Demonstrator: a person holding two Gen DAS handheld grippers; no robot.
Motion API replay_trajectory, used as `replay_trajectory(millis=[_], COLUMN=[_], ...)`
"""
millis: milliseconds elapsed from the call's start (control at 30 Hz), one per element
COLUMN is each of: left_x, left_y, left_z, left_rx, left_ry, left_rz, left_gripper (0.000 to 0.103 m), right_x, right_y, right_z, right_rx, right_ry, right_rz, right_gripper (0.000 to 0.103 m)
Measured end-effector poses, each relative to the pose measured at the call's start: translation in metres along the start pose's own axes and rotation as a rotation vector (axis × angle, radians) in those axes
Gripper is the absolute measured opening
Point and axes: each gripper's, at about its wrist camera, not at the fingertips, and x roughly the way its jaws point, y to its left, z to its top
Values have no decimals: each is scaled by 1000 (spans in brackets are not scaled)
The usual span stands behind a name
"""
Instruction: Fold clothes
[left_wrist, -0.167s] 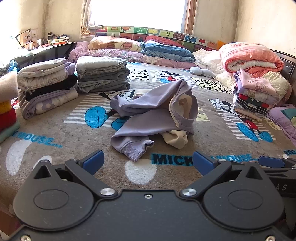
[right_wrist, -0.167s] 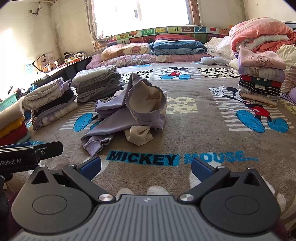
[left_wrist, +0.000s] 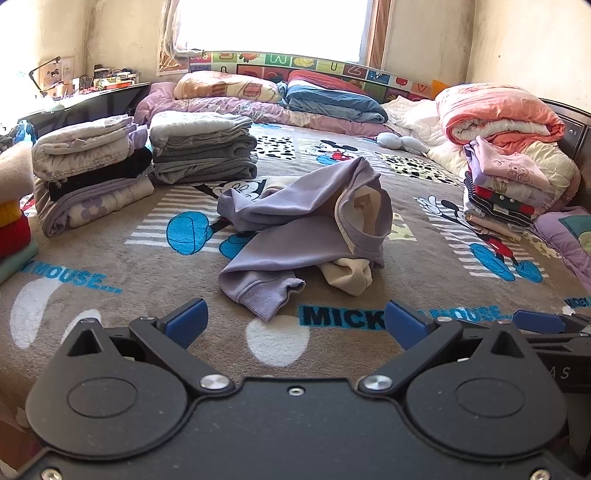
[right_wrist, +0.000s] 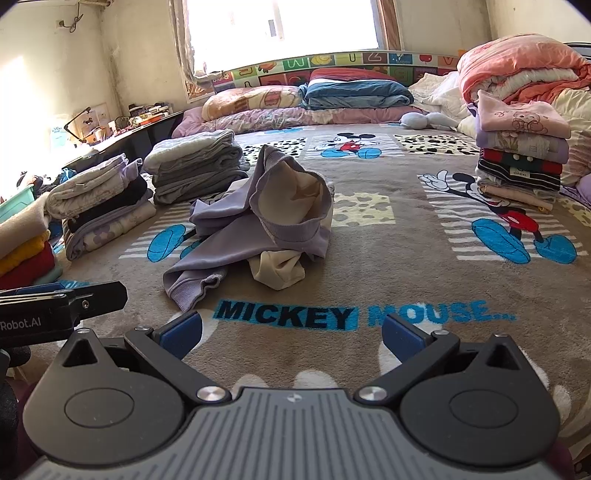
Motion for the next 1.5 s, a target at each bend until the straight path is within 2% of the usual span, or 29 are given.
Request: replay_trajectory(millis=[1500], left_x=[-5], left_y=[1], left_z=[-2], left_rx=[2], left_ry=[-18], left_rz=[-21], left_gripper=[103], right_x=[-2], right_y=[1], right_z=[-1], right_rx=[3], right_ry=[-2], right_rz=[10], right_gripper=[103])
